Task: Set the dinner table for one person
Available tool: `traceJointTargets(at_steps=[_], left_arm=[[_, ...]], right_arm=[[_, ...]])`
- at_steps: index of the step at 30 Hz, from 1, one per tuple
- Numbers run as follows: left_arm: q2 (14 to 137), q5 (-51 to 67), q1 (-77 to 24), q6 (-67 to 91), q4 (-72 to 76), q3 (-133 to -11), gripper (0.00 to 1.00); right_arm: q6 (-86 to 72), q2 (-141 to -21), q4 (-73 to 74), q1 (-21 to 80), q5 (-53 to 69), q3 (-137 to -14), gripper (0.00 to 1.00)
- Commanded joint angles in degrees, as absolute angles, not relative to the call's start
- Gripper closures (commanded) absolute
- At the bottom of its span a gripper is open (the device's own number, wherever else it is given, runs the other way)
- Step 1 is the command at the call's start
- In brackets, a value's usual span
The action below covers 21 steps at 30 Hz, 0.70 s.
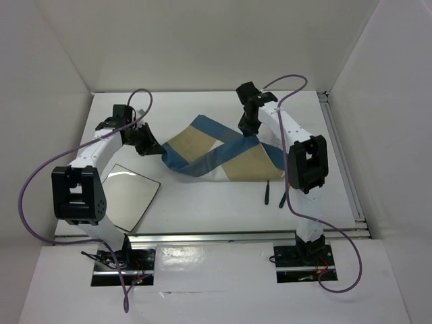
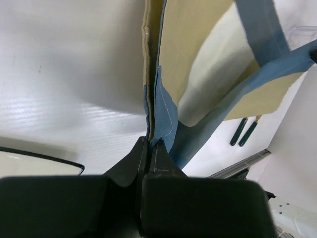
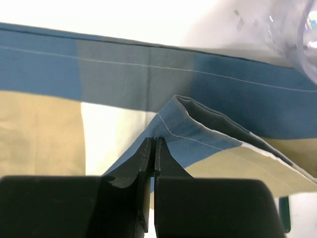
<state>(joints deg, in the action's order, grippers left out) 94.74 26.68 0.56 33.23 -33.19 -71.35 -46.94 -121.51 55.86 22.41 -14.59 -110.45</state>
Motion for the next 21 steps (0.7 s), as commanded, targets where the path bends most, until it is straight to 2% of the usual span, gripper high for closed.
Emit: traceJointTargets(at_steps=[1, 3, 8, 9, 11, 13, 14, 19, 20, 21], left_arm=[[95.6, 27.0, 0.5, 33.6, -32.8, -76.7, 1.0], [97.1, 27.0, 0.5, 34.2, -33.8, -82.1, 1.0], [102.2, 28.6, 2.4, 37.9, -35.8, -96.4, 1.0], [102.7, 29.3, 3.0, 37.9, -36.3, -98.6, 1.0], [103.3, 29.4, 3.9, 37.9, -37.4, -103.5, 1.0], [102.7, 29.4, 5.2, 37.9, -38.1, -103.2, 1.0], [102.2, 29.4, 5.2, 37.2, -38.1, -102.0, 1.0], [98.3, 30.1, 5.2, 37.2, -34.2, -88.6, 1.0], [98.3, 30.1, 5.2, 37.2, -34.2, -85.0, 1.0], [97.6, 30.1, 5.2, 36.7, -33.4, -83.3, 1.0]], right_arm=[[-43.2, -117.9, 50.5, 22.9, -14.6, -114.8, 1.0], [-41.1, -119.6, 49.0, 22.9, -14.1, -118.6, 1.0], [-35.9, -127.1, 51.4, 22.3, -11.9, -146.3, 1.0], [-35.3, -127.1, 48.3, 22.3, -10.6, -147.1, 1.0], [-34.4, -121.4, 42.7, 22.3, -9.1, -140.2, 1.0], [-33.1, -113.8, 35.4, 22.3, -6.4, -132.4, 1.0], [-33.0, -112.2, 34.5, 22.3, -5.6, -126.4, 1.0], [-32.1, -112.1, 39.9, 22.3, 0.8, -119.4, 1.0], [-31.6, -114.9, 41.5, 22.3, 2.2, -119.4, 0.99], [-30.3, -116.6, 42.9, 22.3, 3.3, -120.5, 0.89]])
